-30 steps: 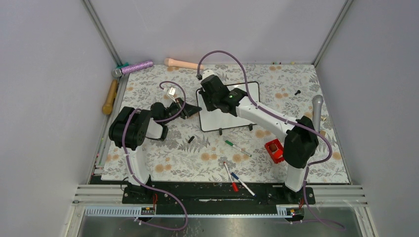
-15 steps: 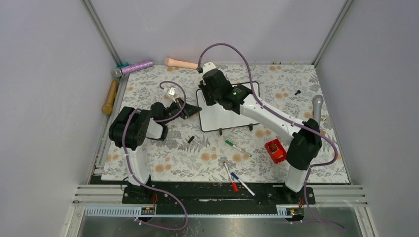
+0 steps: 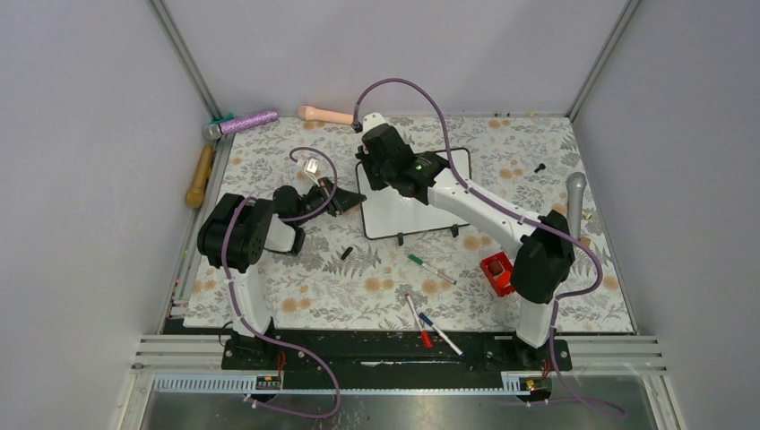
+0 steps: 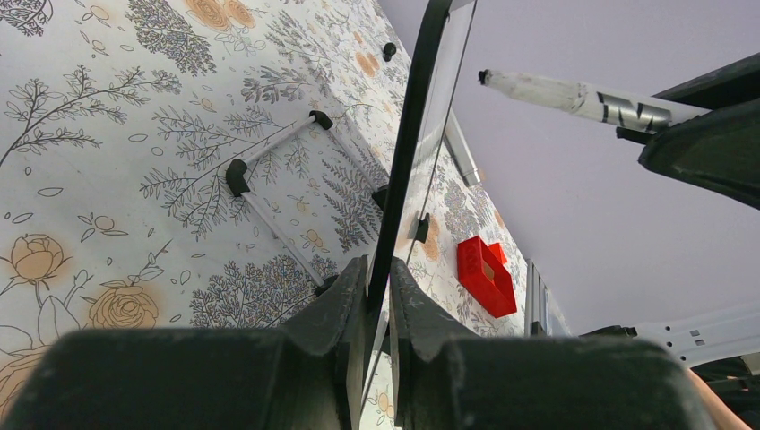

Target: Write a sentence on the whiteboard

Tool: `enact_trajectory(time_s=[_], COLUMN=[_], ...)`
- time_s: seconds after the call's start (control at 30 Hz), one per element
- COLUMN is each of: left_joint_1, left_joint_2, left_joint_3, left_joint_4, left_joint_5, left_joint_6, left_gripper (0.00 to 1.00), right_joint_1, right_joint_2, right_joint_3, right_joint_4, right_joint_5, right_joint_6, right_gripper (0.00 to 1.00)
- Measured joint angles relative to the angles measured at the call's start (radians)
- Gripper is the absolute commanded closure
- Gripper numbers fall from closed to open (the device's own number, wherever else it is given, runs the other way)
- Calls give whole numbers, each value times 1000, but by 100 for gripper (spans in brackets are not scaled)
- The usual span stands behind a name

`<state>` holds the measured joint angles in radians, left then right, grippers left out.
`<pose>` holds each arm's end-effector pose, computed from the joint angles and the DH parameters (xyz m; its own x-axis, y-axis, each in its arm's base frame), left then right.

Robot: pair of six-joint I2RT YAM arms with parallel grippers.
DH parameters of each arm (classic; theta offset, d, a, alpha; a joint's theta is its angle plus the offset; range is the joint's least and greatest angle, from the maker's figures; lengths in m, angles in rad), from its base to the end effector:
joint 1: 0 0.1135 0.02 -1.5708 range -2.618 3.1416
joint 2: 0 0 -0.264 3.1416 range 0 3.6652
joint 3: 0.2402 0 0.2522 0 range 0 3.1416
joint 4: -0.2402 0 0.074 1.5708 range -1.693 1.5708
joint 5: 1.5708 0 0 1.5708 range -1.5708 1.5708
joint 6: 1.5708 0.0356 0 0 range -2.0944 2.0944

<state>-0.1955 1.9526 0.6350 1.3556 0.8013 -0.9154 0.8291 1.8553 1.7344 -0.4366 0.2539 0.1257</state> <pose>0.3251 -0.0905 0.1401 -0.6426 -0.4351 -0.6307 0.5410 0.3251 -0.7756 0.3015 0.3158 0.3395 -0.4260 -0.2853 -0.8585 -0.5204 0.8536 -0.0255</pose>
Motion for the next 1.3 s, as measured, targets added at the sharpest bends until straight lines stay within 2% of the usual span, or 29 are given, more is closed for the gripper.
enact_trajectory(time_s=[1.3], left_joint_1=[0], left_joint_2=[0], left_joint_3=[0], left_joint_4=[0], left_joint_5=[0], left_joint_6=[2], left_gripper=[96], right_joint_1=[0], right_joint_2=[46], right_joint_3=[30], right_joint_4=[-8], right_joint_5=[61], right_joint_6=[-19], right_gripper=[100])
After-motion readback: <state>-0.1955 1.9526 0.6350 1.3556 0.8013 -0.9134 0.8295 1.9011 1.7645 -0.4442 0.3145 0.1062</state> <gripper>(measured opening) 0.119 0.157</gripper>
